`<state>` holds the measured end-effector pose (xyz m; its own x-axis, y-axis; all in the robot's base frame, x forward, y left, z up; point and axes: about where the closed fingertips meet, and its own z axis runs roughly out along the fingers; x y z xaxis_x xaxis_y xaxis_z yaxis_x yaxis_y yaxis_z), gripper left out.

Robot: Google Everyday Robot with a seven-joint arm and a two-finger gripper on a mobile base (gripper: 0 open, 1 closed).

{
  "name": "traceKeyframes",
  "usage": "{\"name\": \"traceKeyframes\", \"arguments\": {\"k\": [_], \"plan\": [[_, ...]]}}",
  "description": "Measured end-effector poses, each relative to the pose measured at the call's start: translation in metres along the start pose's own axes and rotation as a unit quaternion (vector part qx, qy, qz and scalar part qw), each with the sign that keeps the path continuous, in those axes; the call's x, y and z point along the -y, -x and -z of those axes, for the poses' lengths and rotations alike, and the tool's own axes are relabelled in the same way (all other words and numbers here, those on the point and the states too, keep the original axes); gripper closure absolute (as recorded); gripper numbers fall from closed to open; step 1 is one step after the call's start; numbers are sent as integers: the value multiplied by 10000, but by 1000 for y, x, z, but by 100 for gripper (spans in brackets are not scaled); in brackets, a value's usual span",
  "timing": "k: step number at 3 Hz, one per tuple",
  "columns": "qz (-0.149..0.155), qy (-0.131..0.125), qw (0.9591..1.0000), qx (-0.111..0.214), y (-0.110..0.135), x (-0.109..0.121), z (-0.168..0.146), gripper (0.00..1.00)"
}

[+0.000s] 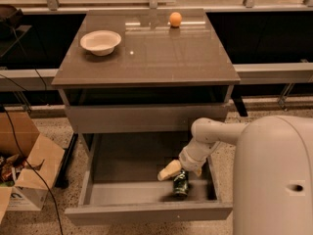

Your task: Pick green can from middle drawer and place on counter

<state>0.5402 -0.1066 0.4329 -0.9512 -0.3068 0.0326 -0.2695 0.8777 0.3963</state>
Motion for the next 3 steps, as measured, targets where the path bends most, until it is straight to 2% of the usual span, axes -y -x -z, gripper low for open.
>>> {"name": "traceKeyframes", "arguments": {"k": [1, 2, 3], "plan": [[-267, 168, 9994, -134, 0, 2, -32, 19], [-457, 234, 9984, -229, 1, 6, -51, 42], [-590, 207, 9978, -240, 1, 10, -57, 66]]}}
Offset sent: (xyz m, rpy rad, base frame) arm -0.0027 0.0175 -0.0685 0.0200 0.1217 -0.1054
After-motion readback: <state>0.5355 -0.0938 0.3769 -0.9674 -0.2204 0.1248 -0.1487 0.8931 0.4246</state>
